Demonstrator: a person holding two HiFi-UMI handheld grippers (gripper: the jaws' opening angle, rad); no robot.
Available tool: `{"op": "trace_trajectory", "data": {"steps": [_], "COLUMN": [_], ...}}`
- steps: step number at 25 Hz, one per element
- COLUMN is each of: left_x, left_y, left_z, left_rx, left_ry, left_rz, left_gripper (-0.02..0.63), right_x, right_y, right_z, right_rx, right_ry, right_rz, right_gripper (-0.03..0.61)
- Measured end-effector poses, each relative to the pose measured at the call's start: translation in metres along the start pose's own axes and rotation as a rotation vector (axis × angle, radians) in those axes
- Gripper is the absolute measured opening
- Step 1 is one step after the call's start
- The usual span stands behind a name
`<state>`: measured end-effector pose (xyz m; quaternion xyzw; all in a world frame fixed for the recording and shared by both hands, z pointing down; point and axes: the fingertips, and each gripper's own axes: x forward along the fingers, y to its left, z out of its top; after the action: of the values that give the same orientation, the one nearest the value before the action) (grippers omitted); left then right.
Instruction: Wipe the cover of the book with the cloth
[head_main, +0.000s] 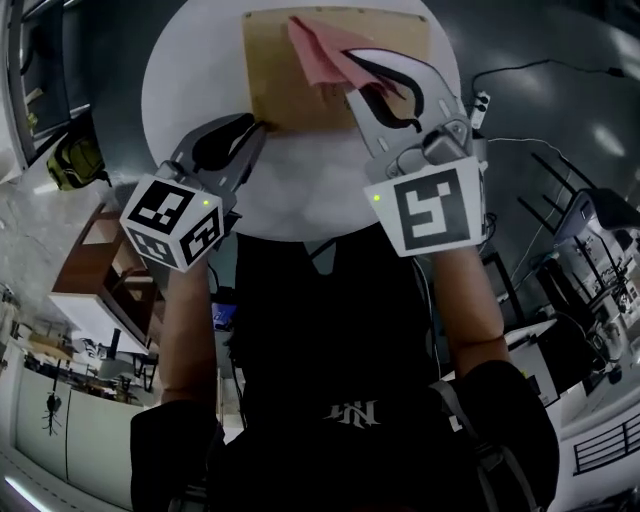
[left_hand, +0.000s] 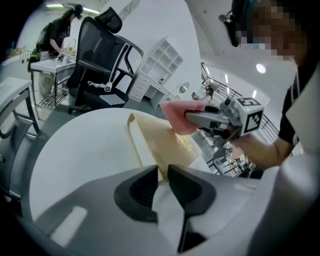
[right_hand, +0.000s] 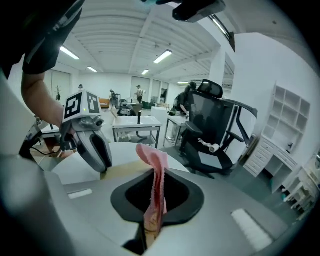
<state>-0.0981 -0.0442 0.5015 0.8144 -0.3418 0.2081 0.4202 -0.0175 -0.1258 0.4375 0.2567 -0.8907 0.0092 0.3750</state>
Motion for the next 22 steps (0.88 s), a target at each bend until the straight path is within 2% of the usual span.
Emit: {"op": "trace_trajectory", "data": {"steps": [6,11,22], "left_x": [-0.001,-0.002,-0.002], "left_y": [0.000,-0.002,-0.001], "left_z": [0.002,0.003,0.001], "left_rx": [-0.004,-0.013,-0.021], "left_ry": [-0.017,-0.026,-0.029], "left_rz": [-0.015,-0.021,-0.022], "left_gripper": [0.066,0.066,0.064], "right_x": [0.043,0.063,0.068], "right_y": [0.048,0.075,0.078], "right_z": [0.033,0.029,0.012], "right_rx": [-0.069,-0.098,-0.043], "right_ry": [-0.055,0.004,0.035], "right_rz": [0.102,0.161,0.185], "right_gripper": [0.012,0.012,0.012]}}
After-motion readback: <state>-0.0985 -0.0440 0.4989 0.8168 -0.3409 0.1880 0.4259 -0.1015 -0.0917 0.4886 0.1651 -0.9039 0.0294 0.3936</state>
